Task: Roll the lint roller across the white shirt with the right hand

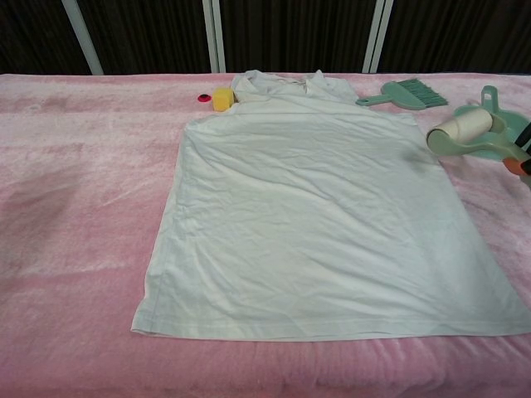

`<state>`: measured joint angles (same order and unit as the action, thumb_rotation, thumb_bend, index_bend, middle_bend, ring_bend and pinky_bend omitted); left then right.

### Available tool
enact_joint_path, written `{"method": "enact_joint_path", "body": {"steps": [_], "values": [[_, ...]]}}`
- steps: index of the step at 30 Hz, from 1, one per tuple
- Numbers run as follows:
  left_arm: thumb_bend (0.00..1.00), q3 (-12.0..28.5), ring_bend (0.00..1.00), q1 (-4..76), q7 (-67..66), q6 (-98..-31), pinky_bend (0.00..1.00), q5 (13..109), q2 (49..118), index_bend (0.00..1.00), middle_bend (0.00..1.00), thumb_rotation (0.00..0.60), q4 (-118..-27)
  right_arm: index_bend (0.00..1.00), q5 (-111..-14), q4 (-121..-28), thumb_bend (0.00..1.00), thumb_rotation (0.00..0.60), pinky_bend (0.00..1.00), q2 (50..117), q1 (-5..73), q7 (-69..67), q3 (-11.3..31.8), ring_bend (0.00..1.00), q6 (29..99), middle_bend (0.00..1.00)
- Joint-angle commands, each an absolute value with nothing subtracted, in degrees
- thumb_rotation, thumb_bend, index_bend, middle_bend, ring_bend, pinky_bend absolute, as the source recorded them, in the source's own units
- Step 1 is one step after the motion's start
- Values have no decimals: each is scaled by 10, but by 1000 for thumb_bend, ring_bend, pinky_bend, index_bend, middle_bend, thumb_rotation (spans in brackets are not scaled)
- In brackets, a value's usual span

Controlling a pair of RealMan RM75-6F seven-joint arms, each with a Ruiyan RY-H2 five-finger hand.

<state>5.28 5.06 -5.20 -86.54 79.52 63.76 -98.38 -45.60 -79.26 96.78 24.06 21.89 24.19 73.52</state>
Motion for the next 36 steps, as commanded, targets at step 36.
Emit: {"method": "enact_joint_path", "body": {"steps": [36], "values": [[424,59,55,47,-48,-862,62,786,628,205,164,600,-989,744,-574,-833,487,600,715,856,405,251,128,663,484,675]]}}
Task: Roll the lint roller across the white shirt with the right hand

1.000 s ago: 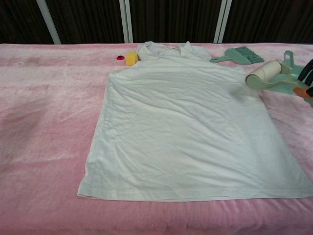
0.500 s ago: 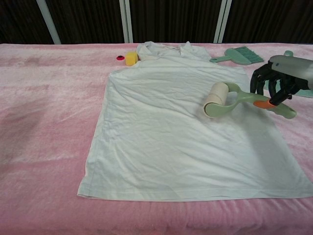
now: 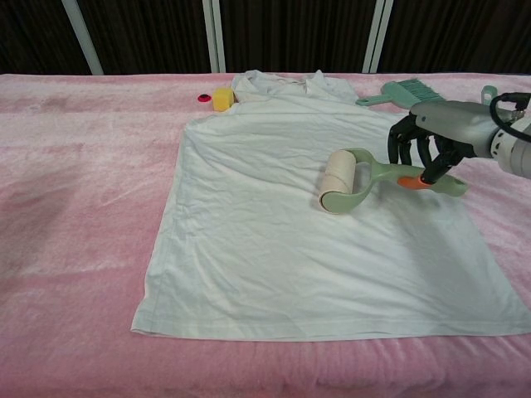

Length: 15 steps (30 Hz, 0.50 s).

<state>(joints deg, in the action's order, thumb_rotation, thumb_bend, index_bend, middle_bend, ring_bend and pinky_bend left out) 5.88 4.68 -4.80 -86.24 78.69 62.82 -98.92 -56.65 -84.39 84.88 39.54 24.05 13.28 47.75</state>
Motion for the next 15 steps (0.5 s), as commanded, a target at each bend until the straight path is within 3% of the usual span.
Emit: {"method": "enact_joint_path", "body": {"steps": [1,15], "values": [[424,59,55,47,-49,-861,62,786,628,205,165,600,-989,744,-572,-832,487,600,716,858,409,251,130,663,484,675],[424,59,55,48,-53,-858,62,784,630,205,166,600,-990,744,-485,-852,492,600,716,859,488,308,139,660,439,673]]}}
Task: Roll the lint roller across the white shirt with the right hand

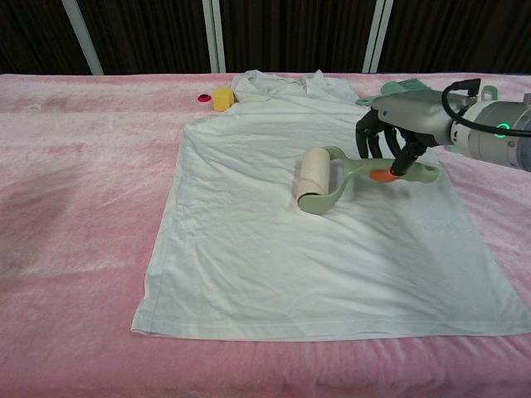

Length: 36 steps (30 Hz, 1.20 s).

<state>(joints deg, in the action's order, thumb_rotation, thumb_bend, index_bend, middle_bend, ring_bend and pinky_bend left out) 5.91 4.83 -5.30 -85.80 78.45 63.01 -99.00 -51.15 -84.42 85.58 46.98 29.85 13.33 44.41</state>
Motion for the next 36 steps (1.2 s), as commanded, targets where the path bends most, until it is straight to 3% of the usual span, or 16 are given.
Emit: {"method": "enact_joint_path", "body": {"steps": [1,8,36], "values": [[424,59,55,48,-54,-858,62,784,630,205,166,600,-990,744,-477,-852,493,600,717,860,491,310,139,660,437,673],[424,58,55,48,-54,-858,62,786,630,205,166,600,-990,744,-417,-851,494,600,717,868,532,338,128,660,431,673],[423,60,54,49,-62,-854,62,778,633,205,166,600,-990,744,-326,-825,503,600,717,922,624,371,116,660,449,673]]}}
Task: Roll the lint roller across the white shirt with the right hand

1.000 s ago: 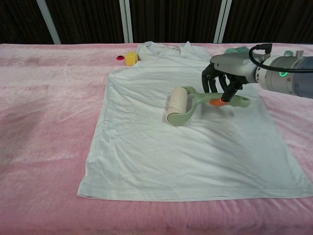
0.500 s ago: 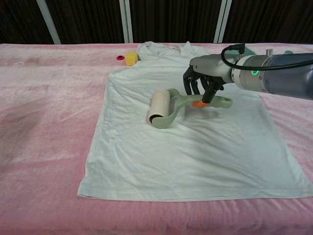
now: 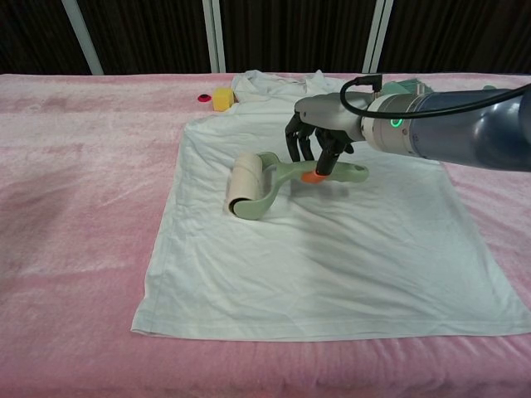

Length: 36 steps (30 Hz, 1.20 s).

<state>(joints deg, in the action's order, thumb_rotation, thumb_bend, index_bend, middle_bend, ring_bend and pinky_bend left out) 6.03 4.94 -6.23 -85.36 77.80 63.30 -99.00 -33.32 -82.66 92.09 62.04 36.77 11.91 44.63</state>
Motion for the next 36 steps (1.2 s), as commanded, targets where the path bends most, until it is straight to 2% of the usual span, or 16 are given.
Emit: {"method": "enact_joint_path", "body": {"steps": [1,17,36], "values": [[424,60,54,49,-62,-855,62,778,632,205,166,600,-990,744,-323,-826,503,600,717,921,625,373,114,660,450,673],[424,60,55,48,-65,-857,62,780,633,205,167,600,-992,744,-313,-871,506,600,717,872,616,376,88,661,475,673],[424,61,55,46,-70,-862,62,780,633,205,167,600,-994,744,-322,-895,509,600,717,785,575,343,30,661,462,673]]}}
